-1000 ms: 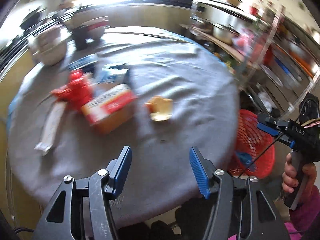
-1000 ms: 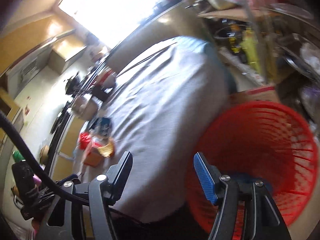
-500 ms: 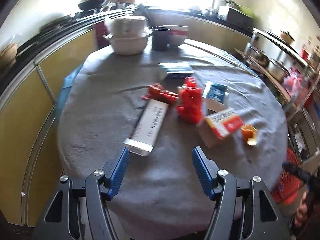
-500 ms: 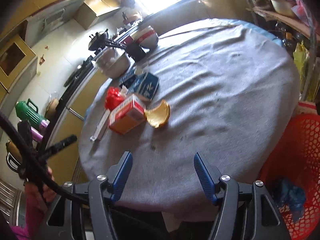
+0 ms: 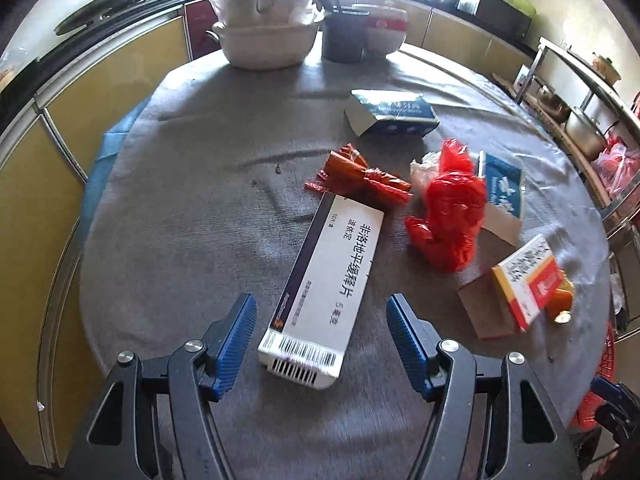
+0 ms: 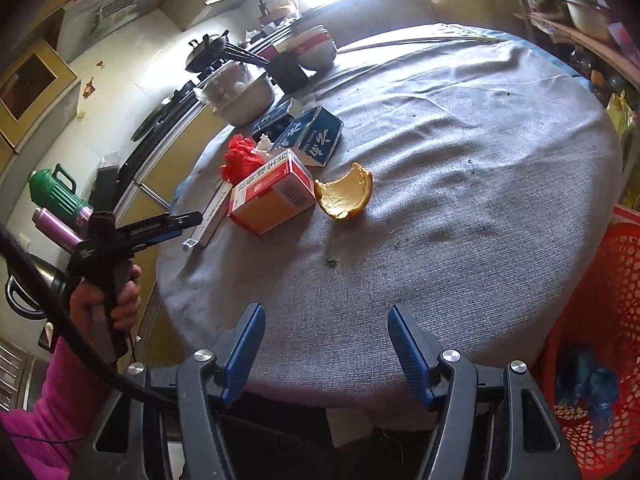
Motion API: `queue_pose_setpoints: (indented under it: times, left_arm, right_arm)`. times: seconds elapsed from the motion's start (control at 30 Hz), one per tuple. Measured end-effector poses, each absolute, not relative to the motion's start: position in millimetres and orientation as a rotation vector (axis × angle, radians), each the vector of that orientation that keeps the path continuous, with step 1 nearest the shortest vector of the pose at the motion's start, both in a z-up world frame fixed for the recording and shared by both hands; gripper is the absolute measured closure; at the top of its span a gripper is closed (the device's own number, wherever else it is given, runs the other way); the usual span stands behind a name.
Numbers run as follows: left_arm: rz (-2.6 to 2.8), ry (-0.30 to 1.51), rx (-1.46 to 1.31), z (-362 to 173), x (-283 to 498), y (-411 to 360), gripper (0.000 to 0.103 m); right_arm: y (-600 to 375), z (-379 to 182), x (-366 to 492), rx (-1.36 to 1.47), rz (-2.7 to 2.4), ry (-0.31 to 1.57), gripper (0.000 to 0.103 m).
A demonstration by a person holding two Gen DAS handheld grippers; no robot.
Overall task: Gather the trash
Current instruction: 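Grasp the white medicine box with left tool while right tool grasps the orange peel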
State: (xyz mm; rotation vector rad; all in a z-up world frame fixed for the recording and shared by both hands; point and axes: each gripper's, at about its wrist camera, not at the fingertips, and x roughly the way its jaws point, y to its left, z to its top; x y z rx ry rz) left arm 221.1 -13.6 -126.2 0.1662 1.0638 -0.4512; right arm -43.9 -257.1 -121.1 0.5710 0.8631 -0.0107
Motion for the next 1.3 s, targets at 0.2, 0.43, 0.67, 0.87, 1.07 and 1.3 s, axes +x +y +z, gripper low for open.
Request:
queue_pose_setpoints:
  times: [0.2,0.43,0.67,0.87,1.07,1.3]
  left_arm:
    - [-0.449,1.101,0.153,-142,232,-18,0.035]
    - [-0.473,1.077,0.173,-146,226,-23,0.050]
    - [-0.510,1.081,0.113,-138,197,-13,0.051]
    - [-0.520,1.066,0.102,-128,168,-7,0.051]
    - [-0.519,1.051,0.080,-123,150,-1,0.052]
    - [-0.523,1.103,0.100,-140,141,-4,0.053]
  right_arm:
    - [-261,-120,-39,0.563,-0.021,0.866,0.035]
    - [-262,-119,-21,0.515,-0.037,0.872,0.035]
    - [-263,-126,9,0.444,-0.062,0.879,0.035]
    - [-263,-129,31,0.371,-0.080,0.856,0.034]
    - [-266,-135,49,0.384,-0.087,0.853,0.034]
    - [-260,-140,64,0.359,-0.106,0.866,0.034]
